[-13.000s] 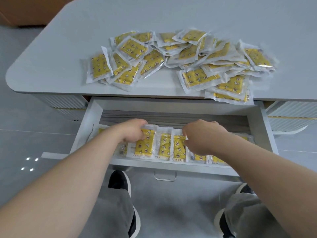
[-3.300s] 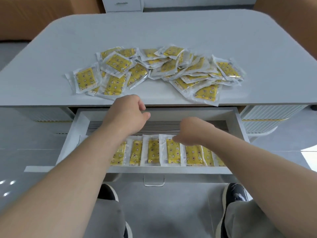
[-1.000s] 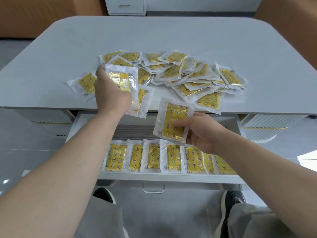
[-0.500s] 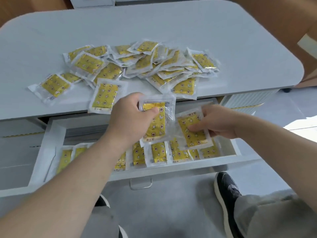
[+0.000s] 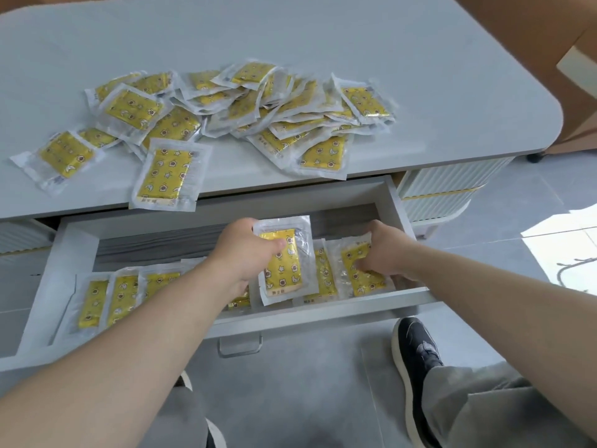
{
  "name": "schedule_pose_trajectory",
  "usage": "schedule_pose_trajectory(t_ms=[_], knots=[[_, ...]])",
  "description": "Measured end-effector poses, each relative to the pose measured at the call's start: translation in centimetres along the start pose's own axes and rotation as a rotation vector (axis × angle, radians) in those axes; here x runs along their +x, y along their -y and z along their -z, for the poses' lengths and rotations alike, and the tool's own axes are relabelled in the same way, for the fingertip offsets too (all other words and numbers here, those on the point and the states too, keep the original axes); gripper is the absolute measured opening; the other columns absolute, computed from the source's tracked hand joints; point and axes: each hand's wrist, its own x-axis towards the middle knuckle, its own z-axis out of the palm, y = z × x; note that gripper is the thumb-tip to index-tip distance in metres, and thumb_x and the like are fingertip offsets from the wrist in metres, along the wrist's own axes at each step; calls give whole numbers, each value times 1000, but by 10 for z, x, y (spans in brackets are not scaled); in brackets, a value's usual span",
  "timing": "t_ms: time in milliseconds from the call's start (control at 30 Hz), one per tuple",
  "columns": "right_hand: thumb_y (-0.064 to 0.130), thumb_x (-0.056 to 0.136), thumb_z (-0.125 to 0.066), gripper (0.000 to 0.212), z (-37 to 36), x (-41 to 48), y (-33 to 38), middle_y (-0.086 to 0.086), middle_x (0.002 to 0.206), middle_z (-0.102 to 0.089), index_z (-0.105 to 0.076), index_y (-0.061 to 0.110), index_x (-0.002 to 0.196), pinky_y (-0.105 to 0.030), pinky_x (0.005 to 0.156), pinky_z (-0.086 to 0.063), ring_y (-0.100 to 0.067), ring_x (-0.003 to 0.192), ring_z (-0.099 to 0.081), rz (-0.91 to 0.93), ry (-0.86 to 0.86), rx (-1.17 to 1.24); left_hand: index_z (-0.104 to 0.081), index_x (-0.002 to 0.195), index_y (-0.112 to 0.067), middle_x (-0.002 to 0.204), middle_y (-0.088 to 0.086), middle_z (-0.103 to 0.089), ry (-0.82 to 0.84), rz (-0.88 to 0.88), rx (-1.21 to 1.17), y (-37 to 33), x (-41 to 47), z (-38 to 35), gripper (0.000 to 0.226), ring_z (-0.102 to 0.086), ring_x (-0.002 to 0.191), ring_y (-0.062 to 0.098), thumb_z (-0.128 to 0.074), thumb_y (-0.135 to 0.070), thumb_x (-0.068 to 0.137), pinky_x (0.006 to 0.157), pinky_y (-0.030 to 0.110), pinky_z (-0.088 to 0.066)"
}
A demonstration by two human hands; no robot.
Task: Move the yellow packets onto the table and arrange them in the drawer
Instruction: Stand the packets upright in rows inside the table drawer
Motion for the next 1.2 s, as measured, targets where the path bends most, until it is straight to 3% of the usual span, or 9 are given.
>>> schedule_pose_trajectory(t_ms=[167, 333, 533, 633, 733, 833, 933, 1067, 1200], knots=[[21, 91, -64, 76, -5, 3, 5, -5, 85, -54, -20, 4, 150, -26, 46, -41, -17, 70, -56, 0, -27, -189, -69, 110, -13, 105, 7, -75, 52, 108, -111, -3, 7, 1, 29, -72, 98, 29, -80, -12, 83, 95, 52, -56], [22, 90, -62, 81, -5, 5, 10, -2, 80, -51, -14, 9, 154, -31, 48, -48, -21, 69, -62, -5, -67, -376, -70, 104, -13, 99, 8, -77, 92, 98, -132, -9, 10, 2, 22, -74, 94, 29, -78, -5, 84, 95, 52, -56], [14, 84, -67, 39, 41, -3, 37, -11, 104, -66, -59, 8, 121, -36, 70, -60, -27, 87, -66, 153, -65, -225, -72, 100, -14, 91, 6, -78, 114, 46, -126, -18, 11, 4, 20, -76, 85, 26, -81, -11, 83, 85, 48, -60], [11, 88, -63, 23, 52, -10, 50, -15, 105, -72, -71, 5, 108, -39, 77, -61, -29, 91, -70, 203, -73, -130, -71, 101, -14, 91, 6, -79, 143, 55, -115, -22, 8, 2, 20, -76, 84, 27, -80, -10, 84, 84, 47, -61], [19, 94, -63, 11, 42, -15, 64, -8, 91, -73, -70, 11, 98, -28, 59, -54, -19, 71, -66, 274, 5, 9, -69, 108, -11, 94, 9, -78, 161, 90, -99, -19, 9, 5, 25, -76, 85, 27, -78, -6, 85, 81, 46, -62], [22, 99, -57, 18, 24, -15, 80, -7, 81, -67, -65, 7, 94, -24, 48, -45, -17, 60, -64, 298, 121, 100, -68, 112, -11, 97, 11, -77, 162, 123, -52, -14, 11, 17, 28, -76, 87, 29, -77, -6, 86, 82, 47, -61], [21, 102, -53, 22, 9, -9, 99, -11, 89, -70, -66, 3, 102, -23, 47, -45, -20, 64, -65, 290, 154, 36, -68, 112, -12, 99, 12, -77, 142, 159, 19, -2, 18, 40, 31, -75, 90, 31, -80, -7, 83, 85, 49, -60], [18, 99, -54, 23, -7, -3, 123, -19, 99, -73, -64, -2, 104, -27, 51, -44, -23, 64, -64, 299, 213, -9, -59, 129, -14, 115, 10, -71, 69, 231, 108, 25, 29, 78, 60, -68, 103, 31, -87, -17, 76, 79, 41, -56], [20, 98, -54, 22, -22, -6, 143, -15, 81, -70, -63, 0, 94, -28, 52, -46, -23, 59, -60, 349, 228, -119, -55, 136, -17, 124, 12, -66, 15, 316, 187, 52, 37, 123, 60, -63, 111, 35, -81, -19, 82, 99, 50, -51]])
